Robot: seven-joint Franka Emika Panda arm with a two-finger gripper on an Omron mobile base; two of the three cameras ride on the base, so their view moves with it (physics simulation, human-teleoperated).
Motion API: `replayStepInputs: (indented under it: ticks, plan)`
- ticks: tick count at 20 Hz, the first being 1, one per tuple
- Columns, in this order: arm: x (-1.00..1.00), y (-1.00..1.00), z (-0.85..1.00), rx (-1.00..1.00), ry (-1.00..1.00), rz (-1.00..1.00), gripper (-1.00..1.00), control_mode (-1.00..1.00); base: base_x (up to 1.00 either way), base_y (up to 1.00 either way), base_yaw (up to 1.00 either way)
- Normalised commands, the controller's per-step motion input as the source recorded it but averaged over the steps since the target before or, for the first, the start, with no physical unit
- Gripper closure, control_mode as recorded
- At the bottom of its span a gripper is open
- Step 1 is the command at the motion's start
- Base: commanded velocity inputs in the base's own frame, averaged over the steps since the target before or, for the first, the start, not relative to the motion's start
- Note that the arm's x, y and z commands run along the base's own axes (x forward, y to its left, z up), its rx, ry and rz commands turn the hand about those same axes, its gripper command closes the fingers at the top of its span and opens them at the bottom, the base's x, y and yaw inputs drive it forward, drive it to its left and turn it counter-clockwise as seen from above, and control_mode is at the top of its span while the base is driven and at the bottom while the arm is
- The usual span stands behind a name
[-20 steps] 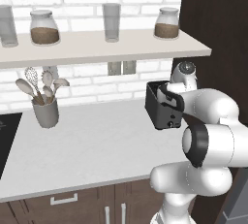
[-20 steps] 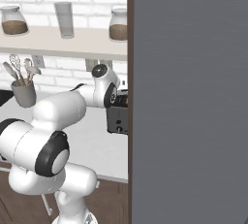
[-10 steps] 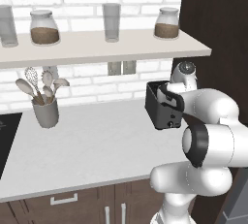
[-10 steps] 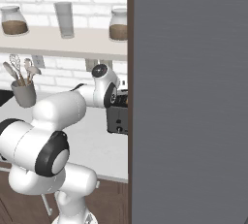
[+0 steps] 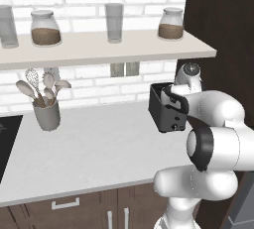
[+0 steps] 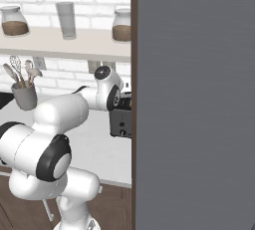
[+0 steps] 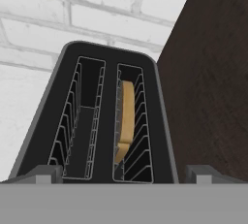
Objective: Start the toaster. Once the lever pops up, take the bread to the plate on the dining counter.
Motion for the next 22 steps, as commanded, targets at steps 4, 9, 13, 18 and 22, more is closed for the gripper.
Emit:
replayStepInputs:
  ticks: [4, 9, 13, 18, 22]
  plan:
    - [0.00, 0.00, 0.00, 0.00, 0.00, 0.00, -1.00, -1.00, 0.00, 0.00, 0.00]
    - [0.00, 0.00, 0.00, 0.00, 0.00, 0.00, -1.00, -1.00, 0.00, 0.00, 0.00]
    - [0.00, 0.00, 0.00, 0.00, 0.00, 0.00, -1.00, -1.00, 0.00, 0.00, 0.00]
    - [0.00, 0.00, 0.00, 0.00, 0.00, 0.00, -1.00, -1.00, 0.00, 0.00, 0.00]
    - [0.00, 0.00, 0.00, 0.00, 0.00, 0.00, -1.00, -1.00, 0.00, 0.00, 0.00]
